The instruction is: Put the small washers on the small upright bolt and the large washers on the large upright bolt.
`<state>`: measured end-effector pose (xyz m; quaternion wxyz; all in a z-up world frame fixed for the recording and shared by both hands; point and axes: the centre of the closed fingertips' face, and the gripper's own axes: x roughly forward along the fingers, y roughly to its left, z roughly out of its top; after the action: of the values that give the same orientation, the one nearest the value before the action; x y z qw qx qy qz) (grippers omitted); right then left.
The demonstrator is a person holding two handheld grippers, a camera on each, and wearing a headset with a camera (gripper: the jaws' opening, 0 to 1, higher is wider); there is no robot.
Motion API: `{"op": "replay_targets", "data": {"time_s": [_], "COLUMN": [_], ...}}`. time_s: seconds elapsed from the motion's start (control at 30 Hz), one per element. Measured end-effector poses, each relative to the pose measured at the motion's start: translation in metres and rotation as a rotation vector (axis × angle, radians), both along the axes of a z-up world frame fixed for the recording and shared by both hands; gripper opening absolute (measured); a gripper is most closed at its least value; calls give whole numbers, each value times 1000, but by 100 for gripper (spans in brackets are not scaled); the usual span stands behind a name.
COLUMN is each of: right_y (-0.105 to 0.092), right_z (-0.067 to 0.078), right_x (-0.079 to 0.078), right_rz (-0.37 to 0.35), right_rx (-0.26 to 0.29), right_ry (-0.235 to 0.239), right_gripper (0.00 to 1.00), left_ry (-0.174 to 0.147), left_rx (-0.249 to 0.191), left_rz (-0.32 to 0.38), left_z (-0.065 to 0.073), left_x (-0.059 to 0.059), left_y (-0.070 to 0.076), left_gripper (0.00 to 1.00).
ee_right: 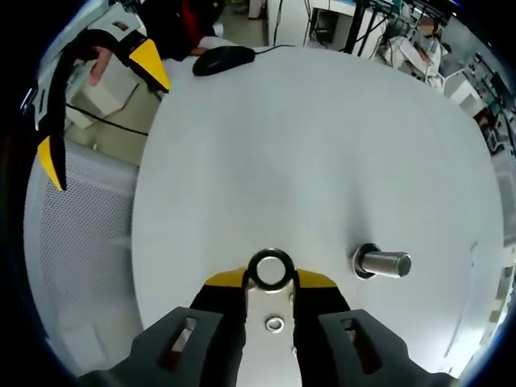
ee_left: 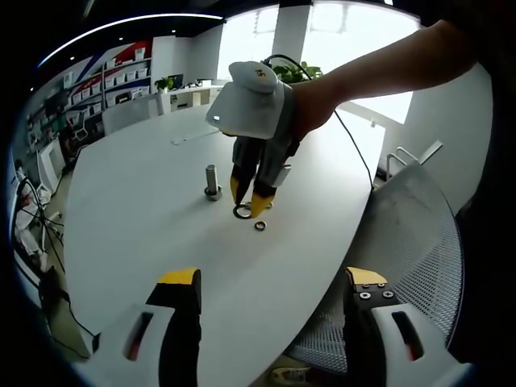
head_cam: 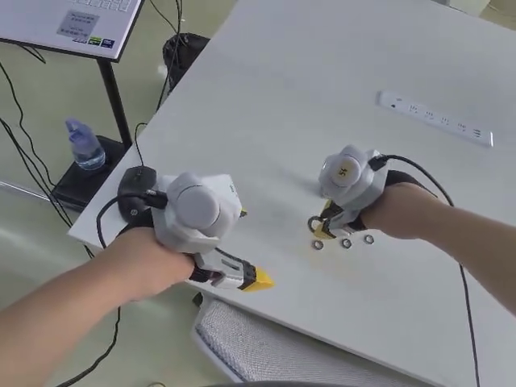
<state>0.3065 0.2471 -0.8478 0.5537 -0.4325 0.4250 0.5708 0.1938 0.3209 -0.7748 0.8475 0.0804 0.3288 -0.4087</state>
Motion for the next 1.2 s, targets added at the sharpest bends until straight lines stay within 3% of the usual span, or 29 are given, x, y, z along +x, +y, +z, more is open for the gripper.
{"op": "replay_targets", "data": {"time_s": [0.53, 0.73, 0.97, 1.2], "right_y": [-26, -25, -28, -30], "right_z": [25, 41, 52, 58], "right_x": [25, 32, 38, 48], "right_rz": [-65, -98, -110, -117], "right_rx": [28, 69, 76, 77], "right_ry": [-18, -23, -44, -56], "right_gripper": [21, 21, 21, 21], "left_ry": [-34, -52, -80, -81], "left_rx": [-7, -27, -42, -57], "left_rz": [34, 63, 72, 85], "left_z": [2, 5, 7, 9], "left_x": [16, 21, 28, 31], "left_y": [4, 5, 2, 0], "left_gripper": [82, 87, 94, 96]}}
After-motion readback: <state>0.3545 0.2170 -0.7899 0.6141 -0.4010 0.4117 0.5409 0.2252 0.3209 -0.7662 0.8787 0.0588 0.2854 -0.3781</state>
